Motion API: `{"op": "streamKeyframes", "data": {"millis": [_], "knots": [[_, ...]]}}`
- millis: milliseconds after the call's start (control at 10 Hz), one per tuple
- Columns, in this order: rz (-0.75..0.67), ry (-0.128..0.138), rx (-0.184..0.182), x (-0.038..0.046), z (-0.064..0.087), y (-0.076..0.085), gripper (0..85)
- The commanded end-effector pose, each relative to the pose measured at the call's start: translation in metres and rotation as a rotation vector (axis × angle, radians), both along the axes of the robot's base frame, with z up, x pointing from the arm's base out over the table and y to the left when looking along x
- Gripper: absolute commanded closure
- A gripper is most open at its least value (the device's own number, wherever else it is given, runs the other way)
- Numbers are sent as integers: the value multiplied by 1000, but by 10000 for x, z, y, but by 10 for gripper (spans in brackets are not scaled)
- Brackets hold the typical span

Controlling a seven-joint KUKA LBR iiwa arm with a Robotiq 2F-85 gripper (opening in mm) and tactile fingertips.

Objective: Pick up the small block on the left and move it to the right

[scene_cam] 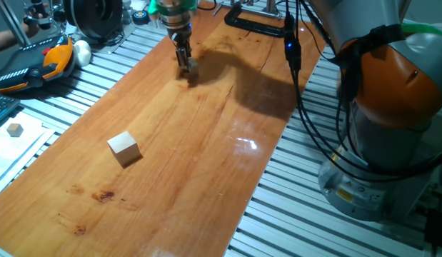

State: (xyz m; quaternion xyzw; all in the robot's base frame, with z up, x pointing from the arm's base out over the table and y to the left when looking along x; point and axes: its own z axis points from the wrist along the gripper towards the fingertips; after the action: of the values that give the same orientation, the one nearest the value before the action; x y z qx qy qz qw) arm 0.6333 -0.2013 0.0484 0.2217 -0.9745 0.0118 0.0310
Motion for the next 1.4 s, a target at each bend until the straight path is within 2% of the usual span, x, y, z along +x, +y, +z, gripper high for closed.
{"op": "streamKeyframes", "data": {"millis": [0,400,700,800,1000,1300], "knots": [[0,-2,1,-7,-15,6,17],[1,-16,8,-11,-33,12,130],[0,-10,-3,16,49,49,300],[0,-10,-8,23,89,60,320],[1,-22,-12,32,135,73,293],[1,-13,-23,60,319,152,327]]}}
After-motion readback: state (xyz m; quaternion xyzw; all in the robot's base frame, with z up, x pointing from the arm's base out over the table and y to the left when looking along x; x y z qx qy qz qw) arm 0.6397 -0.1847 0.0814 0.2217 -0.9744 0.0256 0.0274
